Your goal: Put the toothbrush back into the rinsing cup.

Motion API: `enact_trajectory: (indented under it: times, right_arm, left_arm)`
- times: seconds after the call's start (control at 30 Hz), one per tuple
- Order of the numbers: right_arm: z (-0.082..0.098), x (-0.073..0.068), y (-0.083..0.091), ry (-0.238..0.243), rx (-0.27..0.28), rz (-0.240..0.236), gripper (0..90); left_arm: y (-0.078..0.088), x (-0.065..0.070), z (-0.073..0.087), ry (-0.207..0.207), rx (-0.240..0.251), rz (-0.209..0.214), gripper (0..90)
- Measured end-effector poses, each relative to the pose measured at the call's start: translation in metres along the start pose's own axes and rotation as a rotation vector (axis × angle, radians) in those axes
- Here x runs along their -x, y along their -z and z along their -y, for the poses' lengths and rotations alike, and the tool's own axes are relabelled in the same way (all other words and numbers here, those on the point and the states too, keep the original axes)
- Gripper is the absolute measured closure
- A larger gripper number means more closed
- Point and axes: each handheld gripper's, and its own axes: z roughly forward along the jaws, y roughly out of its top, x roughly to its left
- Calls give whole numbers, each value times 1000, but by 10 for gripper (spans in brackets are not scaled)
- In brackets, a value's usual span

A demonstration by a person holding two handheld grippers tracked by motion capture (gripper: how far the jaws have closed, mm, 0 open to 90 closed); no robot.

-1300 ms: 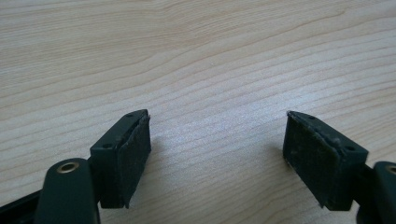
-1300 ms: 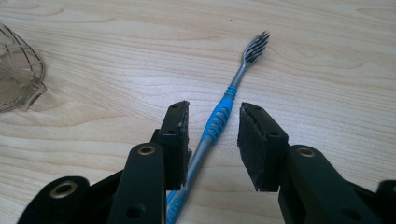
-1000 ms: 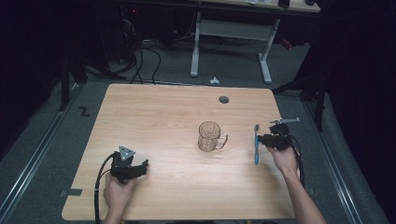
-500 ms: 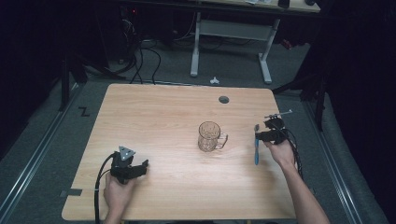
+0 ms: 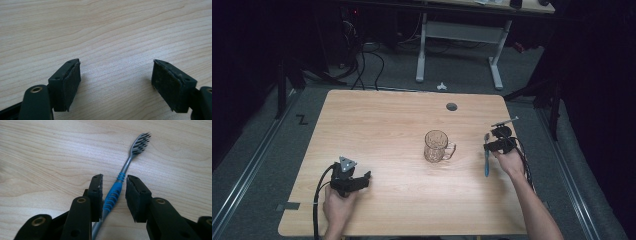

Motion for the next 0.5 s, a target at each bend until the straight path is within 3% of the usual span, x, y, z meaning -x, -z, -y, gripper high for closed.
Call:
enact_trajectory:
  times: [0.5]
  right_arm:
    - [-1, 3, -12, -4, -40, -3, 716]
  left_arm:
    - [0, 0, 0, 0, 0, 0, 239]
